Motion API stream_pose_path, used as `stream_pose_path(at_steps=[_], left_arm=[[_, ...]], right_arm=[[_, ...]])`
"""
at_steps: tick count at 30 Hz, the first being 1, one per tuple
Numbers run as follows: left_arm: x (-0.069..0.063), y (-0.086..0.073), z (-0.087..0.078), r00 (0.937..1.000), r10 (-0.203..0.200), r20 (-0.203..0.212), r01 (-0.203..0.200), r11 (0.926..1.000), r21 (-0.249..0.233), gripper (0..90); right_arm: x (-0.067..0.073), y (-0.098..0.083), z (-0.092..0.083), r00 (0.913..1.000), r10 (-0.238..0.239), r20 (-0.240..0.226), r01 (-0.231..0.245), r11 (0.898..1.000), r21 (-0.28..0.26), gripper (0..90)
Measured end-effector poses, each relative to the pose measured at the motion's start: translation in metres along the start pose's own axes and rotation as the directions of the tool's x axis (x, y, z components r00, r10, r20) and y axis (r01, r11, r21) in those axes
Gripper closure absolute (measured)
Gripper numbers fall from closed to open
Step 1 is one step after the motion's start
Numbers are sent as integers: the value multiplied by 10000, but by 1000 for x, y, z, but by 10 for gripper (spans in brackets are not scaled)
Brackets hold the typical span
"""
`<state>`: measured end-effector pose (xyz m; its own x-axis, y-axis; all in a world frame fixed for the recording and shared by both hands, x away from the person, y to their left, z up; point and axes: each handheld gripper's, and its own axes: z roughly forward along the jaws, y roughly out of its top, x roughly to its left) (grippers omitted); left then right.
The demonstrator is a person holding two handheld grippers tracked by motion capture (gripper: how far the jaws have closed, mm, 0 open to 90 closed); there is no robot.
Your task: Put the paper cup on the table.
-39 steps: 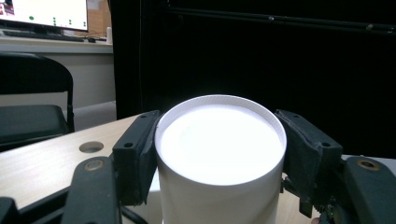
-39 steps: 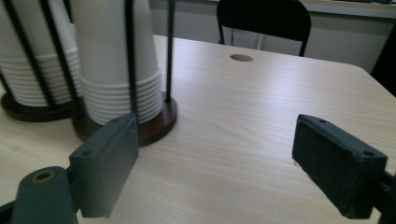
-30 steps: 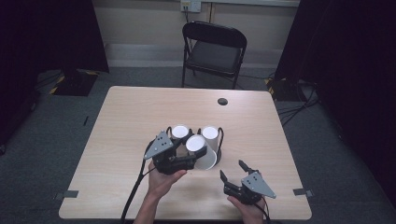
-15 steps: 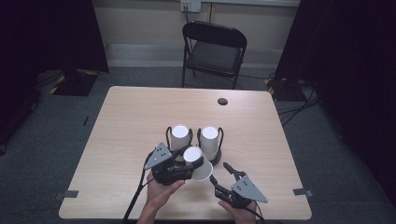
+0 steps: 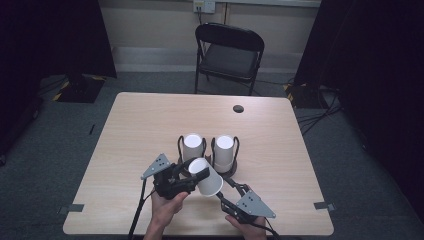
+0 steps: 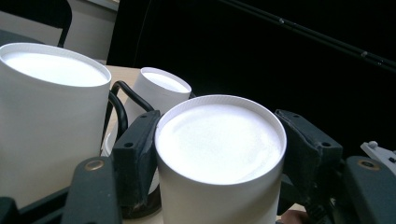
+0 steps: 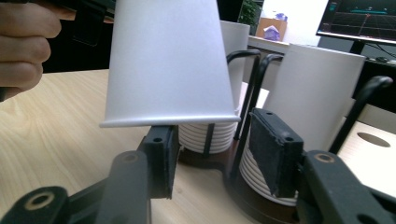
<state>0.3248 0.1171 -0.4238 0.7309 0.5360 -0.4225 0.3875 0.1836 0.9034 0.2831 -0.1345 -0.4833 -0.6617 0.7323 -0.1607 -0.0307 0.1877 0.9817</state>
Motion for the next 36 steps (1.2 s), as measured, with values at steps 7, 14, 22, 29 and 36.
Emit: stream_pose_path(at_steps=[7,14,22,29,36], left_arm=[[2,-4,-1,9960,-830,345,830,9965,7,341],[0,-6,0,9878,-1355,764,1359,9907,9,341],[-5,-10,2,9811,-1649,1015,1637,9863,197,340],[-5,-14,5,9802,-1758,915,1737,9843,301,339],[-1,-16,6,9809,-1765,820,1745,9842,314,327]], right_arm=[[3,1,1,9994,-354,-13,353,9986,-384,586],[1,0,4,9981,-614,-25,611,9958,-679,633],[0,1,6,9957,-927,-58,915,9899,-1079,683],[1,-1,10,9948,-1015,-63,999,9869,-1270,697],[-1,-1,8,9939,-1102,74,1103,9864,-1221,779]])
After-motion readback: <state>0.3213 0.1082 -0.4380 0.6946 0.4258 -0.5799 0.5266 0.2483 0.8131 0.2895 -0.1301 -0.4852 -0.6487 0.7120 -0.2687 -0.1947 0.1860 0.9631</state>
